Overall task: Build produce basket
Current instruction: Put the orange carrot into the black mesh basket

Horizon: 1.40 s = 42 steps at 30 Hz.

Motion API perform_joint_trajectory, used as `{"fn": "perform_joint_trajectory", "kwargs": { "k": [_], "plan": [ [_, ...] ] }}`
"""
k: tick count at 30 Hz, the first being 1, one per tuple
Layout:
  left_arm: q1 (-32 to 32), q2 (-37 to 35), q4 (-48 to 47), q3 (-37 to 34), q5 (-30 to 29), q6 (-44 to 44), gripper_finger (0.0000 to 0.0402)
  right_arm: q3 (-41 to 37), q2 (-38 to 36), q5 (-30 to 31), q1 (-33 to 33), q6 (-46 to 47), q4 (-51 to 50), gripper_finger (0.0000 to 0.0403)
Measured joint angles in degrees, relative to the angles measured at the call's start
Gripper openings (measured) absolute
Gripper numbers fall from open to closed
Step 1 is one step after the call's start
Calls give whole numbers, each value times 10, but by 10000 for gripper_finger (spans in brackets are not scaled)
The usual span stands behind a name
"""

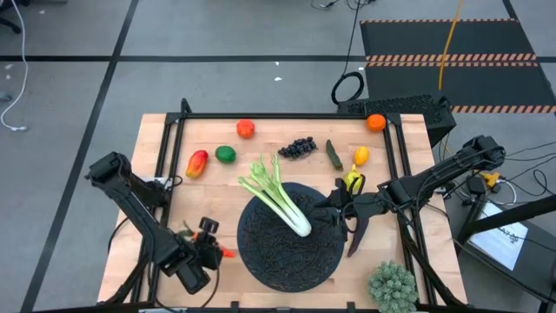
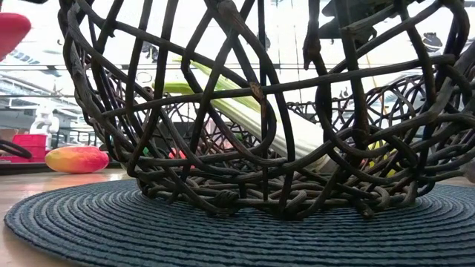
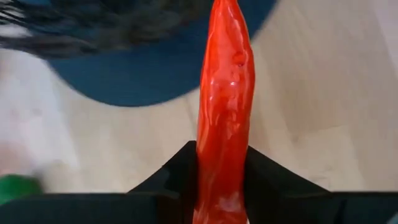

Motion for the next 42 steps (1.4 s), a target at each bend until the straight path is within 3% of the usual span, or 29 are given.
{"fn": "perform_joint_trajectory", "kwargs": {
  "k": [7,15,22,34,42],
  "plan": [
    [33,0,-23,48,-120,112,98,0,0,0,0,14,0,168],
    [97,0,47,73,-128,209,97,0,0,-1,0,14,0,168],
    [160,0,78,94,-81,232,97,0,0,-1,0,12,0,168],
    [256,10,164,111,78,198,97,0,0,0,0,-1,0,168],
    [261,70,200,111,103,219,97,0,0,0,0,-1,0,168]
  ]
}}
